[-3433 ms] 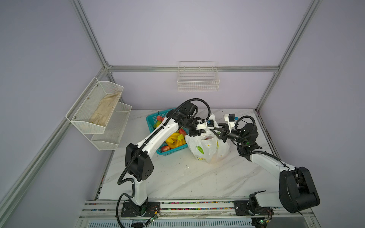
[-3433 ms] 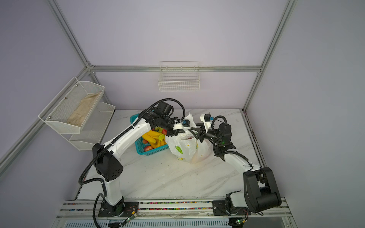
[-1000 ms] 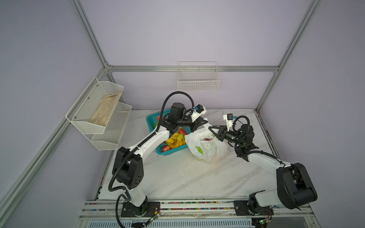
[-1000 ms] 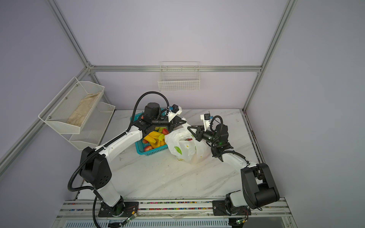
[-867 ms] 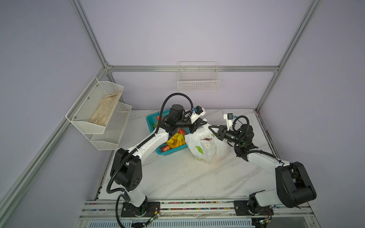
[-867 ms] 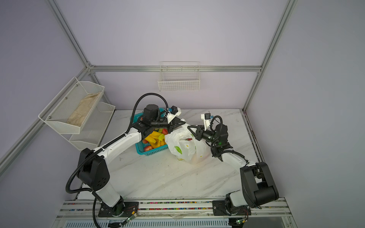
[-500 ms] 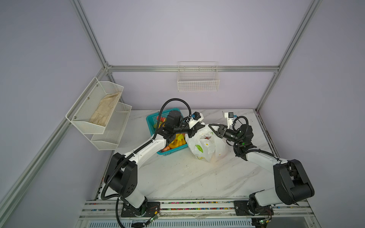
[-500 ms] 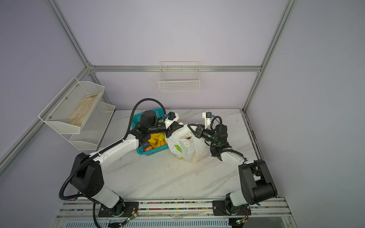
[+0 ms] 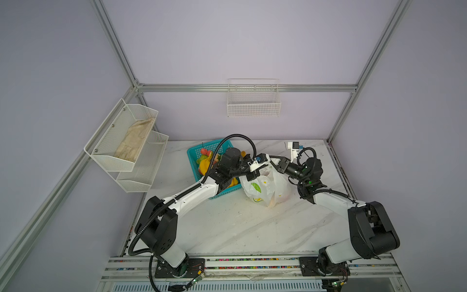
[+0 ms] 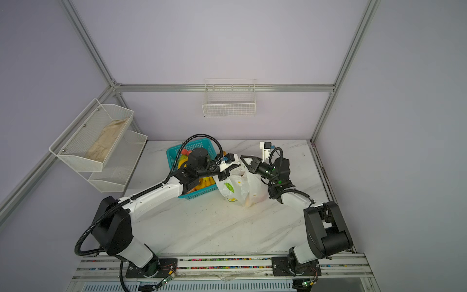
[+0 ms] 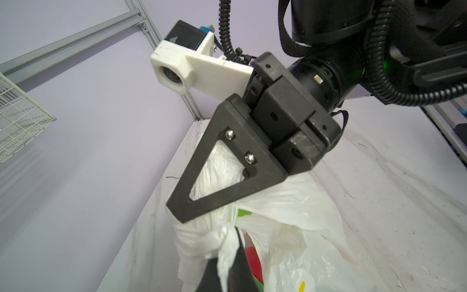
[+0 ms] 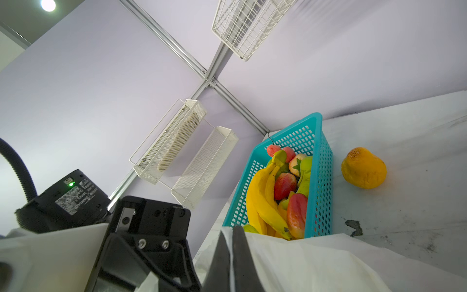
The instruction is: Place the fake fruits into the plastic bag and tie a complex knot
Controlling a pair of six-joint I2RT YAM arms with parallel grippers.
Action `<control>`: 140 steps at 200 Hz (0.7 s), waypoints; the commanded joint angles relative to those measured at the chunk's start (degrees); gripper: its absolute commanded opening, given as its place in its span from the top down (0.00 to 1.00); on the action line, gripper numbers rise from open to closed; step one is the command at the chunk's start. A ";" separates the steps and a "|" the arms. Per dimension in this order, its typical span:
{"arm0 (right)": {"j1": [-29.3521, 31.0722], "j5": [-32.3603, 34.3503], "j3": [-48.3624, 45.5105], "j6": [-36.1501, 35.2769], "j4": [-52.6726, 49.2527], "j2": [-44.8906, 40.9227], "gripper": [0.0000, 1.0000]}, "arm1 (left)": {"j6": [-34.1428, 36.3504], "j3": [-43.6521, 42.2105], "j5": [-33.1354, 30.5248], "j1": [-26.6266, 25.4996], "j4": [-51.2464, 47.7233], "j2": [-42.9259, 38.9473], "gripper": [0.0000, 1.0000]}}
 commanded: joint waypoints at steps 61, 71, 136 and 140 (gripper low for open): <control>-0.74 -3.07 2.86 -7.95 4.49 1.58 1.00 | 1.96 -3.39 0.81 -2.73 1.65 1.99 0.68; -1.19 -5.06 2.94 -9.61 4.49 2.01 1.00 | 1.71 -3.90 1.34 -2.76 1.86 1.35 0.65; -3.34 -15.09 2.64 -22.14 1.43 2.69 1.00 | -1.84 -3.26 7.54 -1.05 -3.03 -2.27 0.51; -3.27 -15.34 2.68 -22.96 0.94 2.64 1.00 | -2.10 -3.14 8.05 -0.96 -3.24 -2.55 0.50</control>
